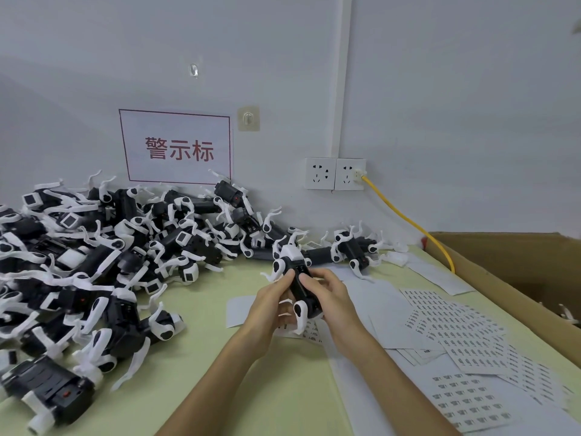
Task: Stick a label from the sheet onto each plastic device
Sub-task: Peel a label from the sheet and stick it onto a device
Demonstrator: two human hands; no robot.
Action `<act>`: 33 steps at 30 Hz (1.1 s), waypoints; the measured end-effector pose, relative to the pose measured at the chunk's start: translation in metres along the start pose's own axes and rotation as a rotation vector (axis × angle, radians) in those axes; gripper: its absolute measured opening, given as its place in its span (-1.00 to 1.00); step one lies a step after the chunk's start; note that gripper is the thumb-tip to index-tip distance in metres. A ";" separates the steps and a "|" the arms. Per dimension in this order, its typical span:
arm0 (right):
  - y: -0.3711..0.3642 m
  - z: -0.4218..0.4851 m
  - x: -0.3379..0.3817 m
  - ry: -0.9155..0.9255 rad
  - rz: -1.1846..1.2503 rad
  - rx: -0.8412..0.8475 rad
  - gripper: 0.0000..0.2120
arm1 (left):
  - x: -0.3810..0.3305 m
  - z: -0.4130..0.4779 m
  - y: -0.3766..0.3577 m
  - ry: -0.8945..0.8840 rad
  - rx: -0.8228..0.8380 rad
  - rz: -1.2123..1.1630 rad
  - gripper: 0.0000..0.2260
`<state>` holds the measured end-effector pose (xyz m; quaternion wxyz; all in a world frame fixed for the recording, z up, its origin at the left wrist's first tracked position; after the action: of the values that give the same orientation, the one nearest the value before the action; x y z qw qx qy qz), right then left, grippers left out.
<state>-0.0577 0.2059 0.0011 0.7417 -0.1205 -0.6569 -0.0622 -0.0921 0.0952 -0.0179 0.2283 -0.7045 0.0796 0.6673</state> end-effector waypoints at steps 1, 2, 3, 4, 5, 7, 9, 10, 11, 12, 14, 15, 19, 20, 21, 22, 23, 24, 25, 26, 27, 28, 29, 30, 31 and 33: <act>0.002 0.001 0.000 -0.001 -0.010 -0.015 -0.77 | -0.001 0.000 -0.002 -0.013 0.017 0.009 -0.49; 0.004 0.001 0.000 0.000 -0.016 -0.027 -0.76 | -0.002 0.000 -0.001 -0.031 0.025 0.023 -0.53; 0.006 0.001 0.001 0.001 -0.024 -0.039 -0.75 | -0.004 0.000 -0.001 -0.054 0.023 0.052 -0.59; 0.008 0.002 0.002 -0.002 -0.034 -0.053 -0.73 | -0.006 0.000 0.000 -0.082 0.019 0.096 -0.65; 0.010 0.002 0.001 -0.013 -0.043 -0.066 -0.70 | -0.009 -0.001 -0.001 -0.112 0.021 0.144 -0.67; 0.014 0.002 -0.002 -0.052 -0.027 -0.089 -0.67 | -0.012 -0.001 -0.005 -0.155 0.042 0.224 -0.67; 0.018 0.001 -0.006 -0.090 0.041 -0.095 -0.66 | -0.013 -0.002 -0.011 -0.180 0.070 0.276 -0.65; 0.018 0.001 -0.007 -0.105 0.082 -0.085 -0.66 | -0.013 -0.003 -0.012 -0.187 0.079 0.287 -0.62; 0.017 0.001 -0.008 -0.116 0.120 -0.066 -0.67 | -0.012 -0.003 -0.012 -0.190 0.081 0.289 -0.60; 0.015 0.001 -0.008 -0.124 0.153 -0.044 -0.69 | -0.012 -0.003 -0.011 -0.189 0.078 0.285 -0.59; 0.010 0.001 -0.007 -0.131 0.209 -0.004 -0.73 | -0.012 -0.003 -0.010 -0.177 0.072 0.256 -0.61; 0.008 0.000 -0.006 -0.128 0.241 0.010 -0.75 | -0.012 -0.003 -0.010 -0.169 0.074 0.230 -0.62; 0.005 0.000 0.007 -0.027 0.170 0.036 -0.81 | -0.010 -0.002 -0.008 -0.133 0.083 0.081 -0.63; 0.006 -0.001 0.012 0.018 0.106 0.042 -0.82 | -0.010 -0.002 -0.006 -0.118 0.081 0.032 -0.62; 0.004 -0.001 0.017 0.060 0.048 0.062 -0.79 | -0.009 -0.001 -0.004 -0.104 0.070 -0.018 -0.61; -0.001 -0.003 0.021 0.093 -0.002 0.097 -0.75 | -0.009 -0.001 -0.001 -0.092 0.050 -0.072 -0.59; -0.007 -0.005 0.024 0.112 -0.046 0.131 -0.72 | -0.009 0.000 0.004 -0.082 0.018 -0.120 -0.58; -0.012 -0.006 0.024 0.115 -0.085 0.155 -0.72 | -0.008 0.001 0.009 -0.072 -0.023 -0.164 -0.56; -0.015 -0.007 0.023 0.109 -0.117 0.164 -0.74 | -0.007 0.001 0.015 -0.065 -0.074 -0.207 -0.56; -0.017 -0.007 0.020 0.095 -0.143 0.159 -0.76 | -0.005 0.001 0.022 -0.056 -0.141 -0.254 -0.56; -0.016 -0.006 0.015 0.084 -0.187 0.136 -0.78 | -0.003 0.001 0.031 -0.036 -0.216 -0.308 -0.59; -0.011 -0.003 0.010 0.081 -0.303 0.093 -0.79 | 0.001 0.001 0.040 -0.003 -0.289 -0.358 -0.62; -0.007 0.001 0.005 0.089 -0.516 0.061 -0.75 | 0.005 0.001 0.047 0.033 -0.345 -0.387 -0.64; -0.006 0.002 -0.002 0.086 -0.767 0.063 -0.63 | 0.008 0.001 0.053 0.070 -0.384 -0.385 -0.65; -0.007 0.003 -0.011 0.069 -0.957 0.086 -0.51 | 0.012 0.000 0.058 0.105 -0.413 -0.364 -0.65; -0.012 0.002 -0.026 0.030 -1.111 0.148 -0.36 | 0.017 0.001 0.062 0.146 -0.427 -0.356 -0.65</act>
<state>-0.0659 0.1929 -0.0229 0.6132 0.2973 -0.6135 -0.3990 -0.1170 0.0445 -0.0479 0.1821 -0.7855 -0.1715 0.5660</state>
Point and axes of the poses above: each hand's wrist, its own z-axis towards the middle knuckle, its own y-axis out of the back of the hand, x = y × z, the point moved 10 cm from there along z, towards the middle knuckle, and after that the axes turned 2 degrees about x, right-handed, at the moved point
